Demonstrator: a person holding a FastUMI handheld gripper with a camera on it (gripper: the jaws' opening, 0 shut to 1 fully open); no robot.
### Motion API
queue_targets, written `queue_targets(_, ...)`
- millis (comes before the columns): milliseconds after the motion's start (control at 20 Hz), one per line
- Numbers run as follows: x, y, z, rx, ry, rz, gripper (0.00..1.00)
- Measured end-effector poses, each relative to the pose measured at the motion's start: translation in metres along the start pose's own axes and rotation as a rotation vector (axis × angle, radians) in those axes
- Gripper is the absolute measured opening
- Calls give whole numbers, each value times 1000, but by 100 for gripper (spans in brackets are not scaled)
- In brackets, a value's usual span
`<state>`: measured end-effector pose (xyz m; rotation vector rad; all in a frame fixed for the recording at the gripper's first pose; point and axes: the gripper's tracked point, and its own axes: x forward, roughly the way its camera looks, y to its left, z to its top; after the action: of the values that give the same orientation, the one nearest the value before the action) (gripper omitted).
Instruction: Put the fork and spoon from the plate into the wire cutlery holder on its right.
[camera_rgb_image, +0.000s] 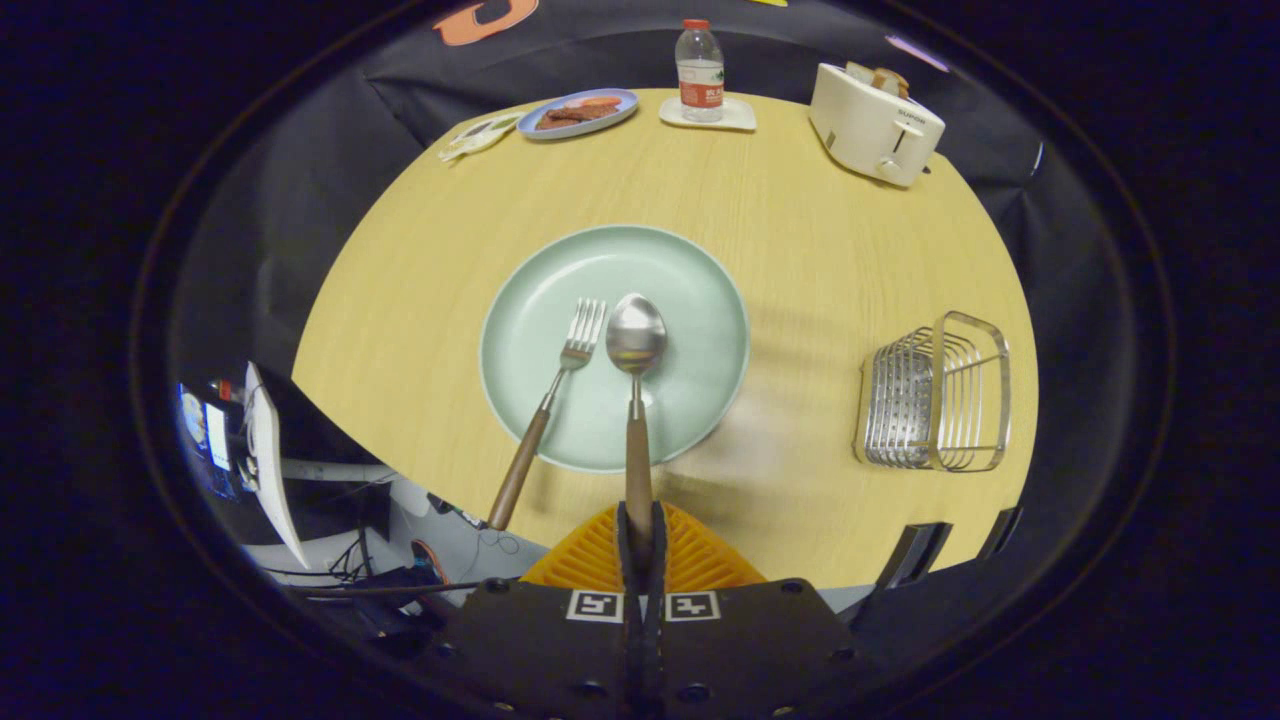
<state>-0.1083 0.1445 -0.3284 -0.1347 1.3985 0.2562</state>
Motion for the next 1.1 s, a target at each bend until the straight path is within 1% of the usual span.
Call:
queue_targets(150,-41,-1,8,4,-3,40,1)
queue_targets(300,-85,-27,19,36,-5,24,1)
queue_targets(450,-118,-67,19,150,32,10,0)
queue_targets(550,-131,-98,14,232,58,-28,1)
queue_targets(650,-136,-124,4,275,80,-72,1)
queue_targets(700,-136,-130,-1,293,97,-77,0)
queue_targets(850,-133,-143,-15,350,145,-55,0)
queue_targets(1100,-117,-154,-16,451,225,-10,1)
